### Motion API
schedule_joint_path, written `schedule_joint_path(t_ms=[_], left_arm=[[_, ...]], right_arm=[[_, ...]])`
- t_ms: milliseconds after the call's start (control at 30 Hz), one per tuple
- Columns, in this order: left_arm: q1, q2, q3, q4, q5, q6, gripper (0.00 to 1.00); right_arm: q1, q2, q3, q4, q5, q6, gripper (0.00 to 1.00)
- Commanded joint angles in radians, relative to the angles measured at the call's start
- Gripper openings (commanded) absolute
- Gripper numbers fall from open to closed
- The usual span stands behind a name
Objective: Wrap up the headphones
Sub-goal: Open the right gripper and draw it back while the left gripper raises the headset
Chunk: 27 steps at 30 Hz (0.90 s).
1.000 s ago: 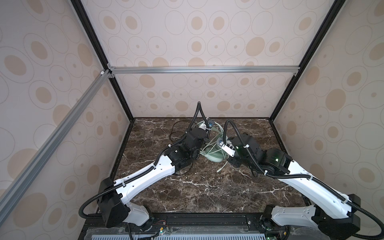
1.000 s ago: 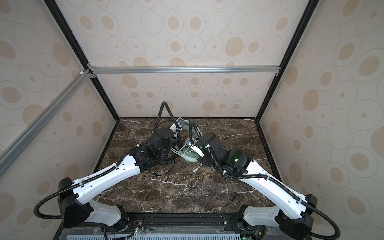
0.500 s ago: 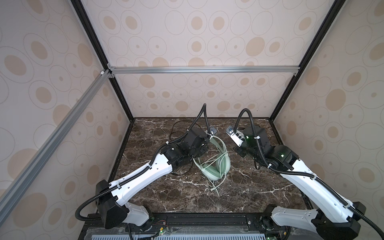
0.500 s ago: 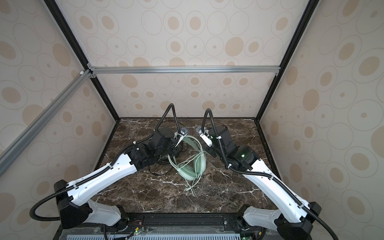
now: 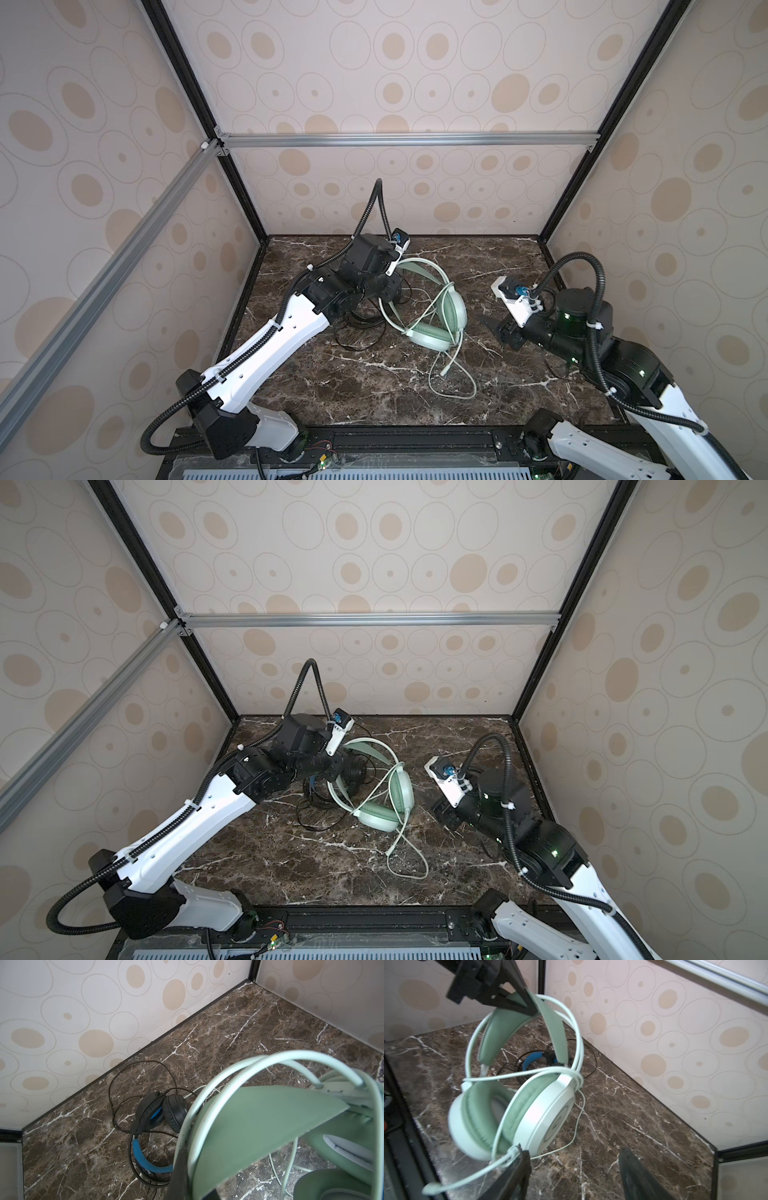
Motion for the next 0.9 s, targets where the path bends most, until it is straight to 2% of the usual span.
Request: schedule_joint_path(t_ms=[0,133,300,433,567,867], left_arm=[[0.025,-0.010,0.103,-0.007,0.041,-0.115,0.00],[0.041,0.003,0.143,-0.002,0.072,-0.149,0.00],[0.048,-0.007,0.174,0.027,0.112,-0.186,0.00],[0.049,-0.012,0.211,0.014,0.136,-0.192,0.00],[0.056,-0.021,0.258,-0.008,0.163,-0.184,0.00],[0.076,0.024,0.449,-0.068,0.258,-0.191,0.00]], right_arm=[[-0.005,-0.065,-0.060,-0.065,-0.145,0.135,0.69],[-0.004,-0.147,-0.170,-0.017,-0.161,0.203,0.71],[-0.005,-0.171,-0.293,0.130,-0.093,0.261,0.72],[-0.011,-0.153,-0.327,0.237,-0.042,0.287,0.73],[-0.056,-0.153,-0.333,0.268,-0.067,0.268,0.74],[-0.193,-0.085,-0.353,0.308,-0.242,0.153,0.74]])
